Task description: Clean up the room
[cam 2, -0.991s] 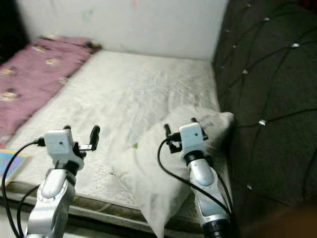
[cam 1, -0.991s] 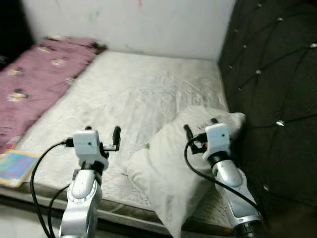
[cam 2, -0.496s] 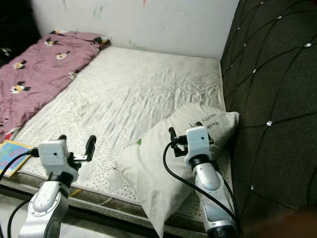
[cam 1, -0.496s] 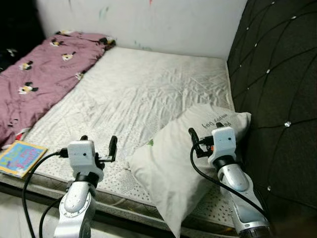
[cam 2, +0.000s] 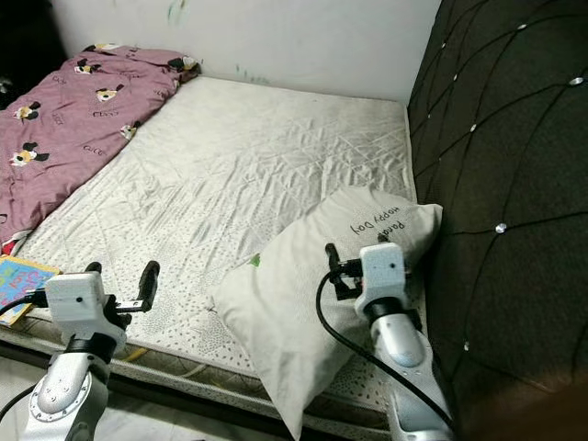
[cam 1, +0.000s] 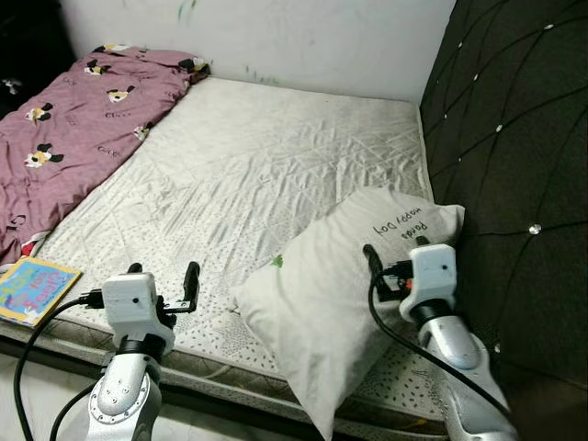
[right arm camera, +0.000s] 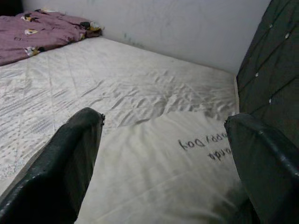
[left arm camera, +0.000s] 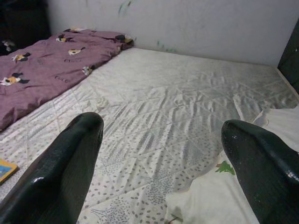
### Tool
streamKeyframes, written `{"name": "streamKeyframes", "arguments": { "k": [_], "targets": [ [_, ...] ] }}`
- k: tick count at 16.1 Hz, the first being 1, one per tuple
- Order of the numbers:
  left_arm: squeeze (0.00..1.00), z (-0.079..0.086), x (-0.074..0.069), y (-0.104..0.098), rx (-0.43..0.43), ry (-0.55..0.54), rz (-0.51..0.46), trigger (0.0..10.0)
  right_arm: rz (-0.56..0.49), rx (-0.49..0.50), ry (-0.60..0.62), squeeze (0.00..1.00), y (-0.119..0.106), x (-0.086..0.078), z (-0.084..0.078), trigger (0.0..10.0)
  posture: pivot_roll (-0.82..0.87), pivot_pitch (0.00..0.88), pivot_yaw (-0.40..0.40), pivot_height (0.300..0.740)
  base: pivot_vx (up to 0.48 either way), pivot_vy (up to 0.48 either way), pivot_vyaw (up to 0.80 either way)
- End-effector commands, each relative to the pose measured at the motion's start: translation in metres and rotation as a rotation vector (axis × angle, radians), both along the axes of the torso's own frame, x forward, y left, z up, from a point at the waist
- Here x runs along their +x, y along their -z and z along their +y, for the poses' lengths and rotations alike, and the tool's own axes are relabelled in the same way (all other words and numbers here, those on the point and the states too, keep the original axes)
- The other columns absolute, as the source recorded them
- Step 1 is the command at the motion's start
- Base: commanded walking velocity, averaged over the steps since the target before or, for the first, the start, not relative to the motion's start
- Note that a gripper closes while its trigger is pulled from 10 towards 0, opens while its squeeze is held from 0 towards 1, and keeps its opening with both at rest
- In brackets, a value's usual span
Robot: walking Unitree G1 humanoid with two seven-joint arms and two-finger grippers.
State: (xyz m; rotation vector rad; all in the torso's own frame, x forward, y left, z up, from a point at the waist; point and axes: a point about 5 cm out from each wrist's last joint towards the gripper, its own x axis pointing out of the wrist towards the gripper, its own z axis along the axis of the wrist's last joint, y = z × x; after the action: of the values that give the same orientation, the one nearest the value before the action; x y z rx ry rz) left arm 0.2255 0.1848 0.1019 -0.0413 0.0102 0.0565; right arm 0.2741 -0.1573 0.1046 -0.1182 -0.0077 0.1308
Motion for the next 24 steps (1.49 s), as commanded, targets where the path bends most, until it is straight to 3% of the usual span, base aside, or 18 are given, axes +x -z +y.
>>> {"name": "streamKeyframes", "arguments": {
  "k": [1,9,17,24],
  "targets": [
    [0.0,0.004,-0.0032,-0.0006,0.004,-0.014,0.01,10.0,0.014,0.015,0.026,0.0,-0.0006,-0.002,-0.0065,10.0,0.03,0.101,-0.012,0.74,0.0,0.0,0.0],
    [0.0,0.0062,-0.0047,-0.0026,0.005,-0.025,0.009,10.0,0.039,0.028,0.03,0.0,-0.0011,-0.0045,-0.0056,10.0,0.03,0.101,-0.012,0.74,0.0,0.0,-0.8],
    [0.0,0.0065,-0.0035,-0.0006,0.011,-0.03,0.017,10.0,0.032,0.024,0.013,0.0,0.0,-0.0062,-0.0036,10.0,0.03,0.091,-0.012,0.74,0.0,0.0,0.0],
    [0.0,0.0064,-0.0034,0.001,0.015,-0.03,0.023,10.0,0.033,0.04,-0.005,0.0,-0.001,-0.0046,0.0002,10.0,0.04,0.087,-0.009,0.666,0.0,0.0,0.0]
  ]
}}
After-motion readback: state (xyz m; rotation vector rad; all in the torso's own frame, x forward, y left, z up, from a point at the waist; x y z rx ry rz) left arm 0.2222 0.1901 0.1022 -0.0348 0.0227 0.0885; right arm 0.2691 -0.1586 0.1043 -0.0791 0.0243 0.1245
